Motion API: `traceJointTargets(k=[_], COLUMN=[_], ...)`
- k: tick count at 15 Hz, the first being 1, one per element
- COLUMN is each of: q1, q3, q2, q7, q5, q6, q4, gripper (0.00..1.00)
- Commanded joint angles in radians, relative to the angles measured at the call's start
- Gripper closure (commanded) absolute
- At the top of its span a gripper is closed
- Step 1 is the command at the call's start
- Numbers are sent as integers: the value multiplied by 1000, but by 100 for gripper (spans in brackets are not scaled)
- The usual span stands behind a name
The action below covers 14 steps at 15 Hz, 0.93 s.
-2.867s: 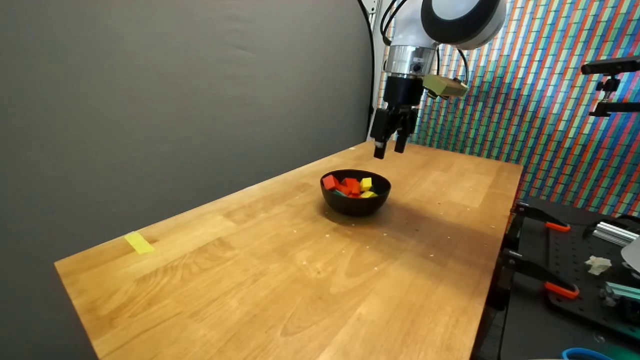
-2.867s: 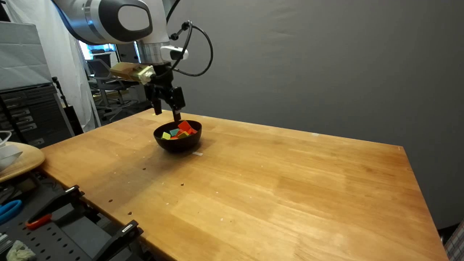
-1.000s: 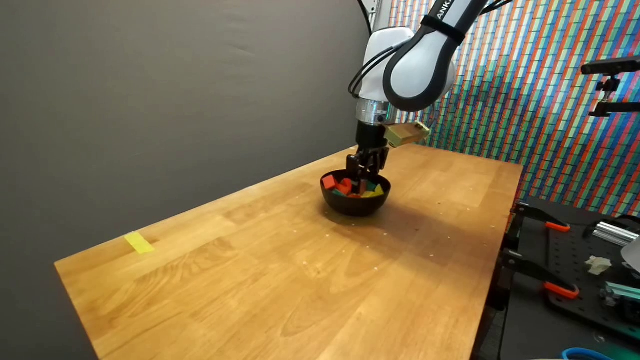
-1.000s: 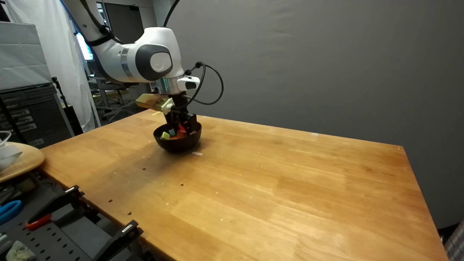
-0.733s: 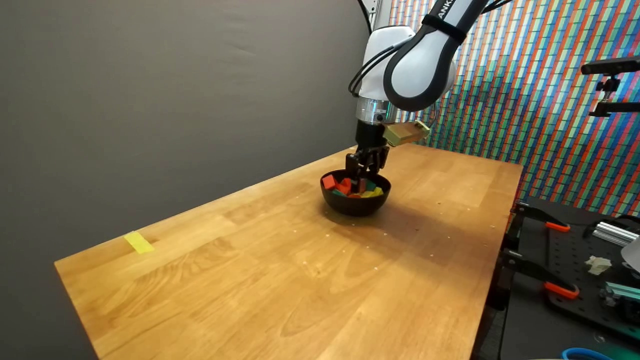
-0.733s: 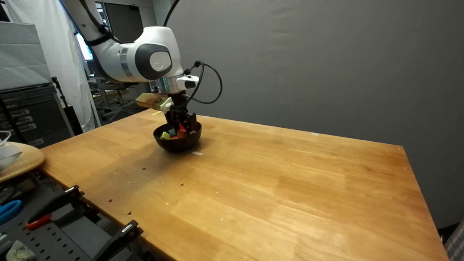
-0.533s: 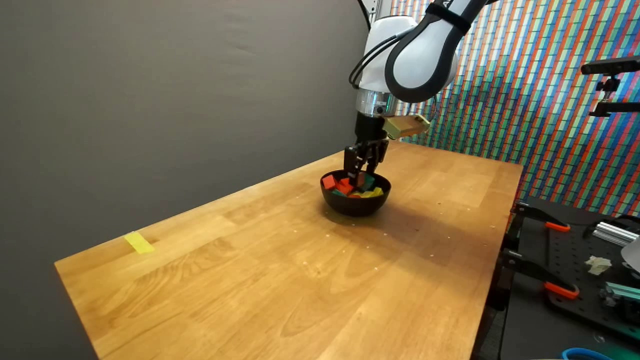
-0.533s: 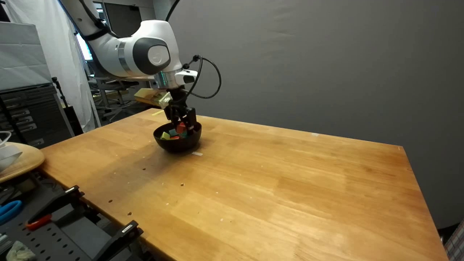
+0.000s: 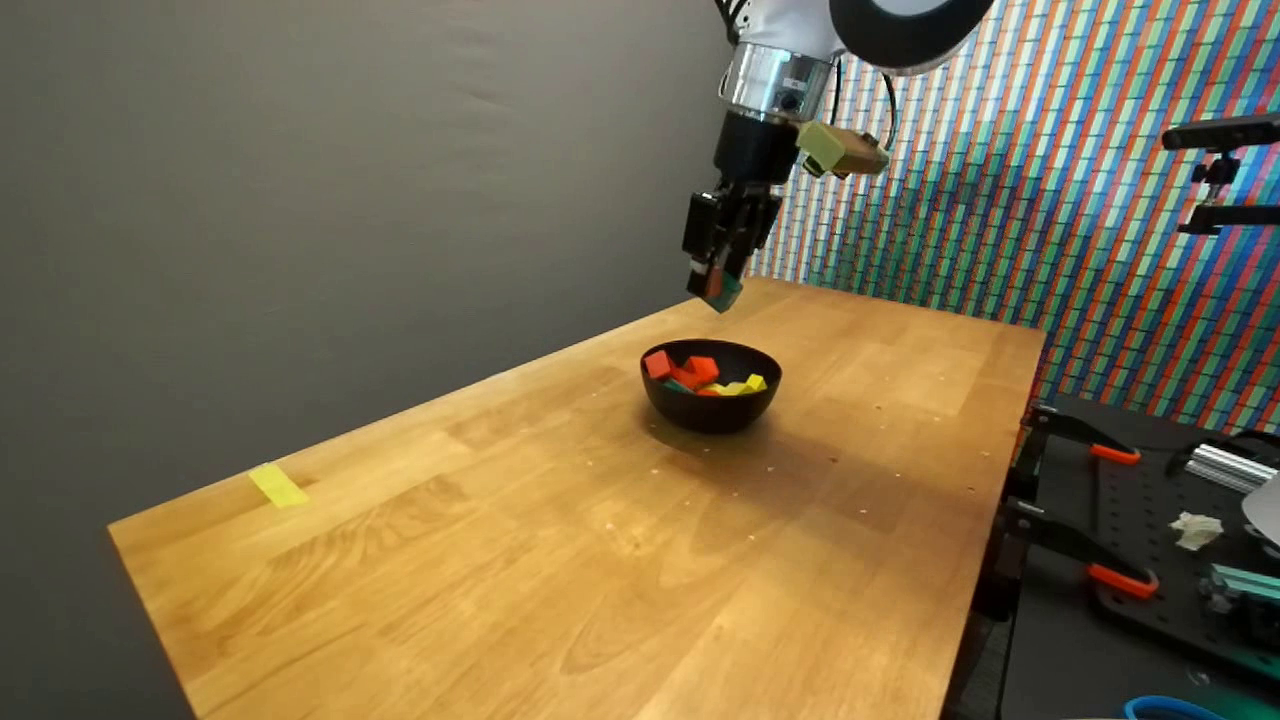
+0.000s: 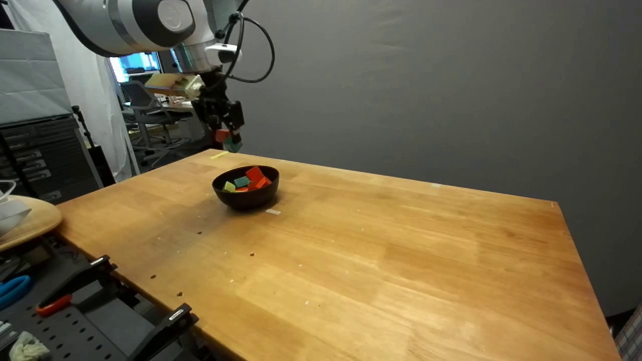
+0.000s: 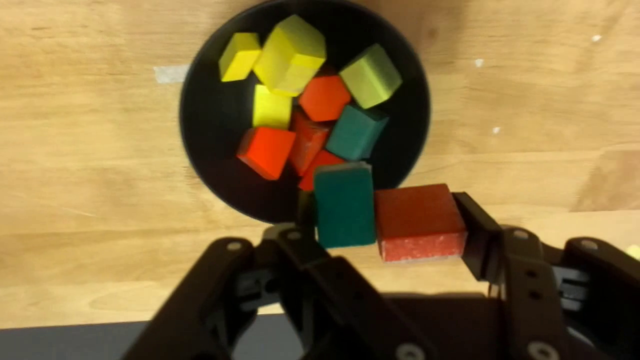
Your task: Remove all the blocks from the bowl
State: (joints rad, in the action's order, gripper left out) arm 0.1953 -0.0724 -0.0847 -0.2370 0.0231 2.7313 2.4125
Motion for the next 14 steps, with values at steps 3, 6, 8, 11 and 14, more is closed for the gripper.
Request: traceJointTargets(k=[3, 6, 8, 11, 14], q1=[82, 147, 183, 223, 226], q3=[-154, -194, -192, -175, -173], q2=[-25, -126, -189, -267, -310], q7=[15, -21, -37, -42, -36], q5=[5, 73, 100, 113, 76], q6=[1, -7, -24, -30, -21], q4=[-6, -56, -87, -112, -117], gripper=[58, 58, 58, 58, 15])
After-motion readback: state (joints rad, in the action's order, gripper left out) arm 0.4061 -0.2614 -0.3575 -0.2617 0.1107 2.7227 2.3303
